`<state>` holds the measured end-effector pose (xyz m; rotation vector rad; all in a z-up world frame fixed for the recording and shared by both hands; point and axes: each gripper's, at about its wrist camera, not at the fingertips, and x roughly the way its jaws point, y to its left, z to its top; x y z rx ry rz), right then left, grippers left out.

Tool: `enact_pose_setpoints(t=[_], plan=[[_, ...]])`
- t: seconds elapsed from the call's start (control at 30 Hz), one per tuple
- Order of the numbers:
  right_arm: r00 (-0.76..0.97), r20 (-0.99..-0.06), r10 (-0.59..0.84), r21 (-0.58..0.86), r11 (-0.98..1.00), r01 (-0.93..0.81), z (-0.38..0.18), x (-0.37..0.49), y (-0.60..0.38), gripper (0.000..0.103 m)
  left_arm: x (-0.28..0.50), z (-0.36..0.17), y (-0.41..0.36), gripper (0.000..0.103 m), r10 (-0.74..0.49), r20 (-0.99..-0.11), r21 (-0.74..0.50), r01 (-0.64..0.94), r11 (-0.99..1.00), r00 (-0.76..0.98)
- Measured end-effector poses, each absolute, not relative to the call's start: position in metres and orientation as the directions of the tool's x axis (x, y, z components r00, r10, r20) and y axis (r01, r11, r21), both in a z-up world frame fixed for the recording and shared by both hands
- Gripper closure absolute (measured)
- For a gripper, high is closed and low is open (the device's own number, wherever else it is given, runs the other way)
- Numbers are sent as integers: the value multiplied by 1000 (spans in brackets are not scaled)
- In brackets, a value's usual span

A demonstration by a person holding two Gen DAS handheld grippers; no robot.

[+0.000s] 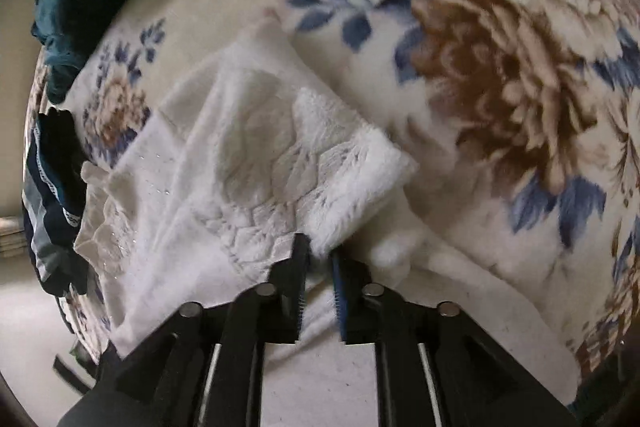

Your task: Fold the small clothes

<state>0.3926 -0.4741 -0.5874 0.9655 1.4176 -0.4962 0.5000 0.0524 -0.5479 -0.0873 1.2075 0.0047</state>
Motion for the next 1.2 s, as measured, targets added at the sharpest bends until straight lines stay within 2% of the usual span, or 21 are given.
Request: enact_pose_setpoints(t=[0.07, 0.13, 0.2, 0.27, 0.3, 0.33, 0.37, 0.4, 0.67, 0.9, 1.07, 1.2], plan=[[165, -958, 235, 273, 564, 780, -575, 391, -478, 75, 505, -555, 53, 38, -34, -939, -52, -43, 998, 343], [186, -956, 228, 289, 602, 745, -558, 388, -479, 39, 505, -548, 56, 38, -47, -932, -70, -51, 996, 359], [196, -954, 229, 299, 633, 714, -544, 382, -480, 28, 500, -531, 57, 38, -59, -922, -88, -59, 994, 382], [177, -954, 243, 296, 664, 687, -532, 373, -478, 24, 488, -508, 52, 38, -89, -912, -122, -59, 991, 401], [169, -951, 259, 303, 674, 674, -527, 366, -478, 15, 482, -500, 47, 34, -101, -908, -133, -50, 990, 407], [157, -947, 280, 312, 687, 656, -521, 361, -478, 4, 473, -489, 37, 20, -116, -905, -141, -33, 989, 409], [151, -945, 289, 316, 698, 643, -515, 356, -480, 1, 465, -482, 28, 12, -122, -903, -143, -20, 990, 411], [145, -944, 295, 319, 715, 623, -509, 352, -482, 1, 453, -472, 16, 4, -126, -902, -139, -1, 990, 414], [38, -941, 335, 320, 854, 410, -484, 325, -539, 1, 321, -453, -117, 4, -155, -930, -114, 140, 984, 334], [-43, -927, 372, 354, 907, 229, -495, 326, -615, 1, 179, -485, -263, 4, -148, -983, -132, 143, 981, 107], [-73, -923, 378, 361, 916, 173, -512, 336, -646, 1, 122, -513, -323, 4, -158, -987, -154, 164, 974, 9], [-74, -902, 426, 410, 897, 165, -531, 353, -648, 1, 101, -543, -356, 5, -77, -997, -76, 174, 982, -4]])
